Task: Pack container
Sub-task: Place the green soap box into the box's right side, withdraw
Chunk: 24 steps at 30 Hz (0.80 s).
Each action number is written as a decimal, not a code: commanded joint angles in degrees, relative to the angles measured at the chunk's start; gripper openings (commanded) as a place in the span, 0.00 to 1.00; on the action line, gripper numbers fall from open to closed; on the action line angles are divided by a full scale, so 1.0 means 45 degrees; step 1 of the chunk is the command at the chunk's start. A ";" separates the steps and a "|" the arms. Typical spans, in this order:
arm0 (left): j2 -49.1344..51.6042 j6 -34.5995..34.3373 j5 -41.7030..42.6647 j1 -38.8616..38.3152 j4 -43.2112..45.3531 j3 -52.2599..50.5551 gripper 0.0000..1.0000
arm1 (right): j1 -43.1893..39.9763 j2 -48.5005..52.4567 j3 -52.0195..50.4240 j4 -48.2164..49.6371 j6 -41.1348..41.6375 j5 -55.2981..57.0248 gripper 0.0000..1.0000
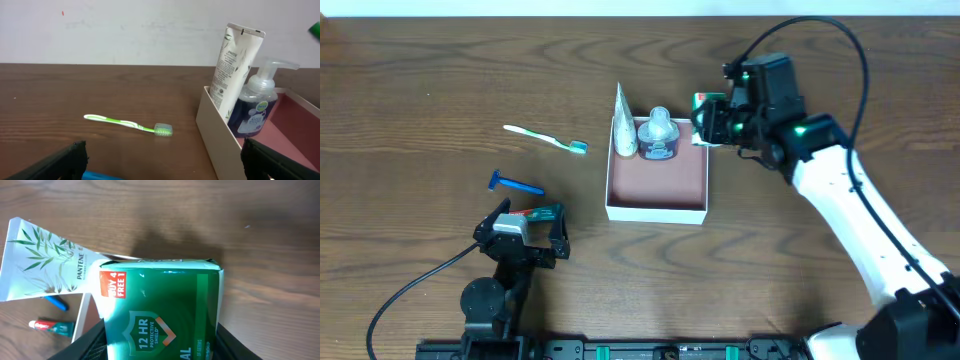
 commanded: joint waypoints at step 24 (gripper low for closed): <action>0.0015 0.0039 0.0214 -0.0053 -0.0418 -0.0223 0.98 | 0.0627 0.2191 0.0087 0.0029 0.1214 0.0510 0.48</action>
